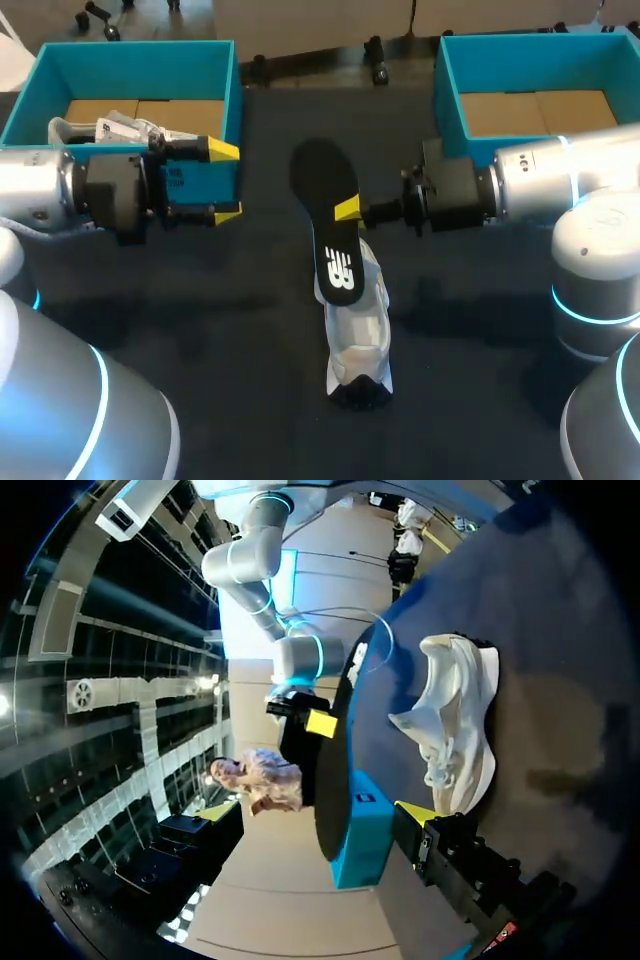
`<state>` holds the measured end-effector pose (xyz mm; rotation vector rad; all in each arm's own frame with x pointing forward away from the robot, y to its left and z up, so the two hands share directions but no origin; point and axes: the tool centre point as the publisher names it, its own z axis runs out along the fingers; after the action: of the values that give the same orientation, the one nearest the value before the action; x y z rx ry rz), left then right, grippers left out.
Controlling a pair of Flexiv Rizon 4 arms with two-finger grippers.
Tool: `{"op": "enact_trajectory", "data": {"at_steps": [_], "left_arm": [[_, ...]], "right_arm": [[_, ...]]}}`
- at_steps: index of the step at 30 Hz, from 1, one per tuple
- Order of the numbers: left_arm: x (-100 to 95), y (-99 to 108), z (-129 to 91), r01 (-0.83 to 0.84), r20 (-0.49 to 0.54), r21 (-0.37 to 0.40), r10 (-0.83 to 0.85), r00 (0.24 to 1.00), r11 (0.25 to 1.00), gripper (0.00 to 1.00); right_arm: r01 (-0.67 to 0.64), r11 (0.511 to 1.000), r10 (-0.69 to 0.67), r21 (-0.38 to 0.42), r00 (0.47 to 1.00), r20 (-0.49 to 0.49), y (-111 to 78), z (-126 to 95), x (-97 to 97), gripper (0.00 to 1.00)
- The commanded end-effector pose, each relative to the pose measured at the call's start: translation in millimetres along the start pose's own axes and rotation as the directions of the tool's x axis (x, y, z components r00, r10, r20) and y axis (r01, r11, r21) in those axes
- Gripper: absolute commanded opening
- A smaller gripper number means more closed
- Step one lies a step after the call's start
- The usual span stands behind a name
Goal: Take the shoe out of the shoebox, open the shoe tongue, remove and reinsert the insole, then place the shoe into the shoebox
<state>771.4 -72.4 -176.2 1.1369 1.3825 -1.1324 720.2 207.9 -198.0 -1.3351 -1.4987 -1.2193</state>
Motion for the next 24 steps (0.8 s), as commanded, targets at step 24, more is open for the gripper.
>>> {"op": "enact_trajectory", "data": {"at_steps": [24], "left_arm": [[23.2,-2,78,0.011,0.122,-0.050,-0.005,0.993,0.999,0.84]], "right_arm": [[-0.001,1.000,0.001,-0.002,1.000,0.004,-0.4,2,0.7,0.00]]}}
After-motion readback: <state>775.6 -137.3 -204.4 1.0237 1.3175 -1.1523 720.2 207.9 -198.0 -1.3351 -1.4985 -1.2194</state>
